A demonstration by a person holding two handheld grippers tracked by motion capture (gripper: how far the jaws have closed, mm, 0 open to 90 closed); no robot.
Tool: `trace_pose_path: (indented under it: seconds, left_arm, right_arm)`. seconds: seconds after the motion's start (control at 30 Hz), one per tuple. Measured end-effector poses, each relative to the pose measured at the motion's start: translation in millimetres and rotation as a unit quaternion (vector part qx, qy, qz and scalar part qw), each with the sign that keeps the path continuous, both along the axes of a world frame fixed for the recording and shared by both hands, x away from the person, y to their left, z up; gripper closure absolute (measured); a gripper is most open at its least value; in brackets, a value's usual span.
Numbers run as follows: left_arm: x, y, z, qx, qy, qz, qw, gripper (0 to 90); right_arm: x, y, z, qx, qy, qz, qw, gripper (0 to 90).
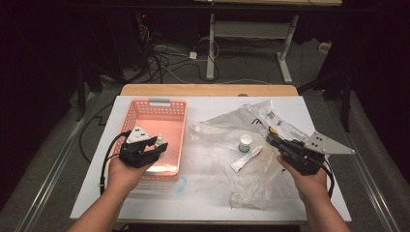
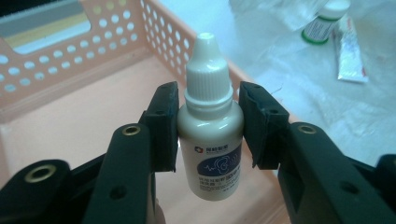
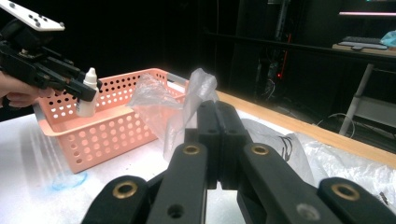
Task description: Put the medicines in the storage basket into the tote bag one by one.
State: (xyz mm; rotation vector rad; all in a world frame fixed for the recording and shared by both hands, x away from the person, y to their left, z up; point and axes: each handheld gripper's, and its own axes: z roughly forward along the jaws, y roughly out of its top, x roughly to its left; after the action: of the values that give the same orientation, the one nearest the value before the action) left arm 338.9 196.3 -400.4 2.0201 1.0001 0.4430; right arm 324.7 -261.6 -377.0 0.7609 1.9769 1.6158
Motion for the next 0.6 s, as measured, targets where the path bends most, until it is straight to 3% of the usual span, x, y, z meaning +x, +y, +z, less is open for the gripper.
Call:
trace_pose_path:
  seconds: [0.27,0.6]
  left_arm:
    - [-4.4,-8.0,11.0,-0.019,-0.019,-0.004,0.9996,58.1]
    - [-9.3,-28.0,20.2,-0.033,-0.035,-0.032,0.9984,58.1]
  right_arm:
    - [0.3,1.6,0.2,0.002,-0.001,0.003,1.0,90.0]
    - [-0.4,-0.4,1.4,0.003,-0.003,0.001,1.0,90.0]
